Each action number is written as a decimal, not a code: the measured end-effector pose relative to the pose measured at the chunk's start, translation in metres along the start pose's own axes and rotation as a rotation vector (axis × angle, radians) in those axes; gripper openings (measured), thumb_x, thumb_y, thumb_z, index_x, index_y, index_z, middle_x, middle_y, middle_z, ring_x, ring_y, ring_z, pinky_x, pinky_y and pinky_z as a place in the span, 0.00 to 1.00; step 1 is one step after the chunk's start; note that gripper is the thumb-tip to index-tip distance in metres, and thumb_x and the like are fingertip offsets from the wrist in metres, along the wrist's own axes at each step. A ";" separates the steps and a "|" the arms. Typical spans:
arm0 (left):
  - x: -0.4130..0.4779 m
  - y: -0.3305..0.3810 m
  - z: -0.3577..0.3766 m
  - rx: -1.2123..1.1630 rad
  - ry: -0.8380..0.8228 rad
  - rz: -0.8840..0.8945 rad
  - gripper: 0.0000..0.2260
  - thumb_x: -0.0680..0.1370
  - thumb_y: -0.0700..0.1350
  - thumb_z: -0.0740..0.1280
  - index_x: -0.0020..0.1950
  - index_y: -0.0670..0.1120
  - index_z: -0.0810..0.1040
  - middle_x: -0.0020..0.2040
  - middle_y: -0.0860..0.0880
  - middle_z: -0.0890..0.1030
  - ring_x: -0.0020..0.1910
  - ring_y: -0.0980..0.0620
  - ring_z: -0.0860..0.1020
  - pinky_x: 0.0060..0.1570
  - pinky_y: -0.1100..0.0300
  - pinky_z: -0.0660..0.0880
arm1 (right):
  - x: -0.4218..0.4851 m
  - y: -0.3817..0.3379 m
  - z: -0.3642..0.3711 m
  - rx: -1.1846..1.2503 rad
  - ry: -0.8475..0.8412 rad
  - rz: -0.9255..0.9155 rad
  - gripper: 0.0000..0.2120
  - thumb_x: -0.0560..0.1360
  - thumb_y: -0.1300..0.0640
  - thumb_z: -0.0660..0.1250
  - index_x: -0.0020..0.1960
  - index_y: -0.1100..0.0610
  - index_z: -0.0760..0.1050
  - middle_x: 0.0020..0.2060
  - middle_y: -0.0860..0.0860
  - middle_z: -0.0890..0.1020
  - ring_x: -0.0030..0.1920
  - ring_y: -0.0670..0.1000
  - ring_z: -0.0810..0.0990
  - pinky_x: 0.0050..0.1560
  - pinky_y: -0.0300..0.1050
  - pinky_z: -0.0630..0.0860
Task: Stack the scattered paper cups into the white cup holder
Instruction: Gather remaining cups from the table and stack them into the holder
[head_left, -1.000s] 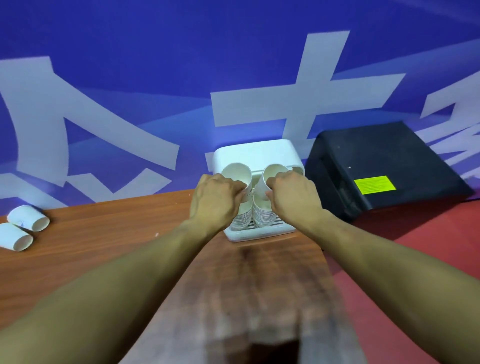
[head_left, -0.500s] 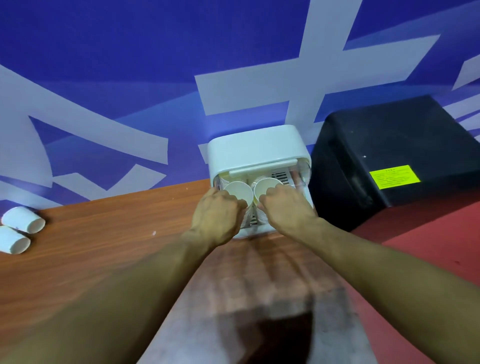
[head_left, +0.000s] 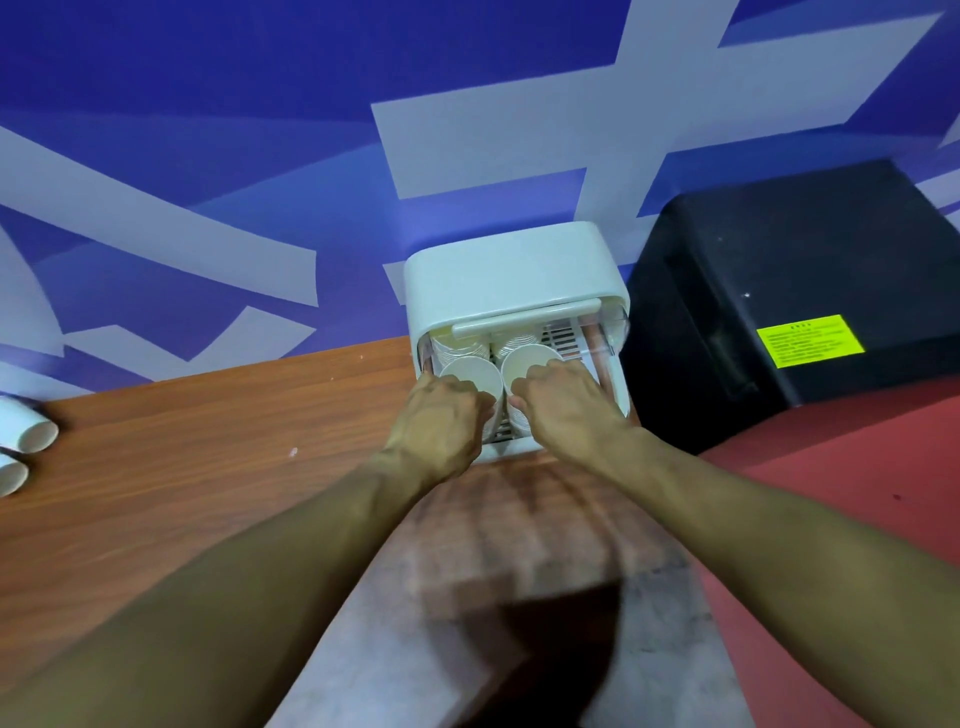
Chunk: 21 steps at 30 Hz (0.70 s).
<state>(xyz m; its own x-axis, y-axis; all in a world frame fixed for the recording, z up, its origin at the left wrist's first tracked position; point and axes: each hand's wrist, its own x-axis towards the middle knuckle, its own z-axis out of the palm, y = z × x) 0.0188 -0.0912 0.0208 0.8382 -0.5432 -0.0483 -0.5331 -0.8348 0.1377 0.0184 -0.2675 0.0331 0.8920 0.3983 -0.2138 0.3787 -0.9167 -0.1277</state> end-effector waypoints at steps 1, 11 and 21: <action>-0.001 0.001 0.001 -0.021 0.002 -0.001 0.12 0.75 0.42 0.64 0.35 0.51 0.64 0.35 0.46 0.77 0.38 0.40 0.73 0.40 0.55 0.55 | 0.000 -0.001 0.001 0.003 -0.005 0.008 0.15 0.83 0.52 0.53 0.54 0.58 0.76 0.49 0.55 0.79 0.52 0.59 0.74 0.51 0.49 0.64; -0.008 0.008 0.007 -0.070 -0.106 -0.019 0.13 0.73 0.43 0.54 0.51 0.46 0.76 0.46 0.46 0.77 0.48 0.43 0.72 0.52 0.53 0.63 | -0.010 -0.010 0.004 0.046 0.034 0.088 0.15 0.83 0.52 0.53 0.53 0.57 0.77 0.49 0.55 0.79 0.52 0.58 0.75 0.53 0.50 0.64; -0.041 0.014 -0.035 0.004 0.078 -0.072 0.15 0.79 0.50 0.61 0.64 0.49 0.74 0.58 0.46 0.75 0.56 0.42 0.74 0.54 0.51 0.69 | -0.038 -0.053 -0.023 -0.026 0.337 0.117 0.11 0.73 0.54 0.66 0.53 0.59 0.78 0.47 0.55 0.80 0.49 0.57 0.76 0.53 0.51 0.72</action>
<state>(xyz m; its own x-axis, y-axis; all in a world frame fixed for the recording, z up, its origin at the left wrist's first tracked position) -0.0194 -0.0779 0.0589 0.8807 -0.4733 0.0194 -0.4714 -0.8719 0.1327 -0.0302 -0.2346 0.0706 0.9593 0.2615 0.1064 0.2717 -0.9577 -0.0954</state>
